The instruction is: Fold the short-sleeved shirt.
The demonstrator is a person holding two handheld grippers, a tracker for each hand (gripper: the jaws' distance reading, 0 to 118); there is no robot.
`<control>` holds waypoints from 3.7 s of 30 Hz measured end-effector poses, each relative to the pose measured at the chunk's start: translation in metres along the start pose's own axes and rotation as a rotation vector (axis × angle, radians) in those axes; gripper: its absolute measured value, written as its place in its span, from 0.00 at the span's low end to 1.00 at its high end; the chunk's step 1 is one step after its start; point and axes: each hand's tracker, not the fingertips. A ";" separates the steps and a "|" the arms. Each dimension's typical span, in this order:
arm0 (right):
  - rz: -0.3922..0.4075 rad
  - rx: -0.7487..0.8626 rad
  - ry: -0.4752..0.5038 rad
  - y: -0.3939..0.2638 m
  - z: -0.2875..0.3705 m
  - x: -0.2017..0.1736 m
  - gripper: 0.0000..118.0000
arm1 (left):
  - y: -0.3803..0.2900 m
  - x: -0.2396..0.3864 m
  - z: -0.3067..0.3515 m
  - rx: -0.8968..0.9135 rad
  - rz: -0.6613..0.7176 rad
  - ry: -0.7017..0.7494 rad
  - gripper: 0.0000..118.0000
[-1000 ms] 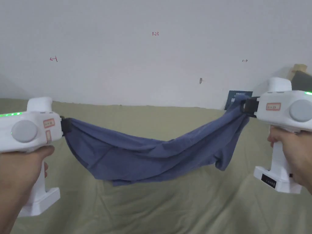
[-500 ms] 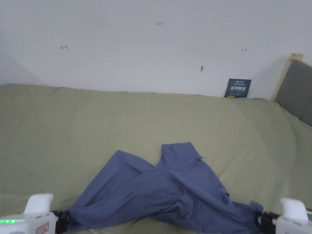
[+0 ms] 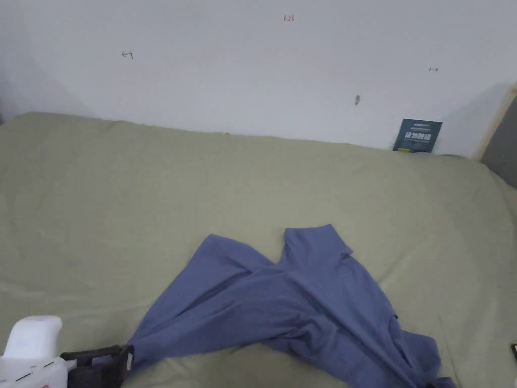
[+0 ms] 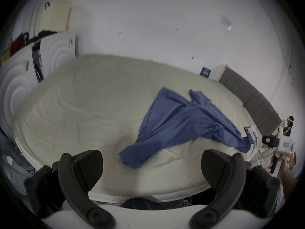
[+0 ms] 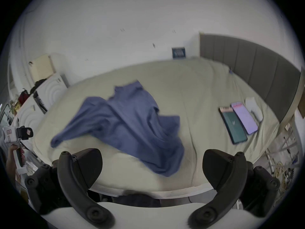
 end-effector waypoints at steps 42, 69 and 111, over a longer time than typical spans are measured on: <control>0.003 0.122 0.024 0.006 0.030 -0.073 0.00 | -0.032 -0.046 -0.138 -0.257 -0.169 -0.004 0.03; 0.235 -0.332 -0.011 0.183 -0.415 -0.012 1.00 | -0.003 -0.018 -0.101 -0.167 0.019 0.023 0.01; 0.119 0.408 0.196 0.431 -0.041 -0.057 0.02 | 0.329 0.063 -0.080 0.355 -0.044 -0.064 0.00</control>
